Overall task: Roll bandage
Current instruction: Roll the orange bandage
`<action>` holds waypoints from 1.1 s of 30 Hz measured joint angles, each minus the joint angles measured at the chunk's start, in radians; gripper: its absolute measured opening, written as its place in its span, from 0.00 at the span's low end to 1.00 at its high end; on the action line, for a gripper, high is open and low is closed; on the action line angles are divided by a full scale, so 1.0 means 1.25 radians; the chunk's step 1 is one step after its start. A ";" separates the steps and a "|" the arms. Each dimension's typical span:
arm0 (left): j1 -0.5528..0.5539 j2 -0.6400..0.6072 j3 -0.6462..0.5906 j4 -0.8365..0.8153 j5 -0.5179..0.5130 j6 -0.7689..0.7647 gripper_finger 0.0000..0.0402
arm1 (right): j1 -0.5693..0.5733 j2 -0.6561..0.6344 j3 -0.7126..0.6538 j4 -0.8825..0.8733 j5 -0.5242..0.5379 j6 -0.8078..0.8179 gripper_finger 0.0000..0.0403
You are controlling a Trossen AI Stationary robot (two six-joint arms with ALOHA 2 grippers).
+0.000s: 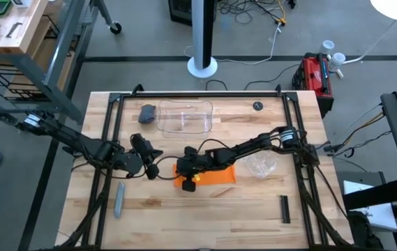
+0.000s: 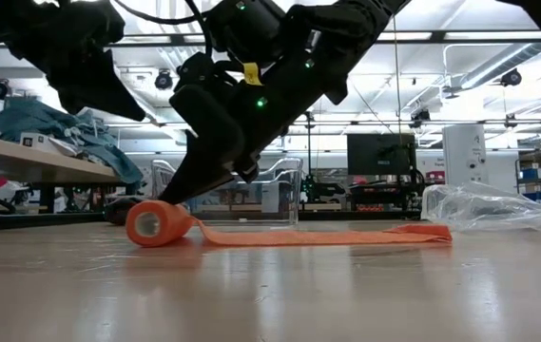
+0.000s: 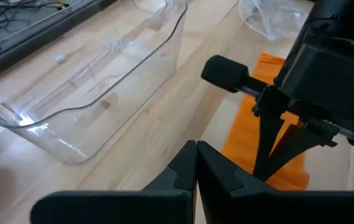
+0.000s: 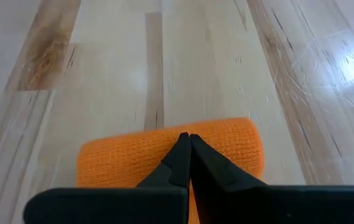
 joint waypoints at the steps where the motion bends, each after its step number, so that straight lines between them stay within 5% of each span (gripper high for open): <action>1: 0.000 0.000 0.000 0.000 0.000 0.000 0.00 | 0.002 0.000 0.000 -0.004 0.001 0.004 0.00; 22: 0.000 0.000 0.000 0.000 0.006 0.000 0.00 | 0.012 -0.026 -0.003 -0.093 0.002 0.030 0.00; 33: -0.001 0.070 -0.023 0.008 0.147 -0.020 0.00 | 0.014 -0.029 -0.003 -0.113 0.001 0.037 0.00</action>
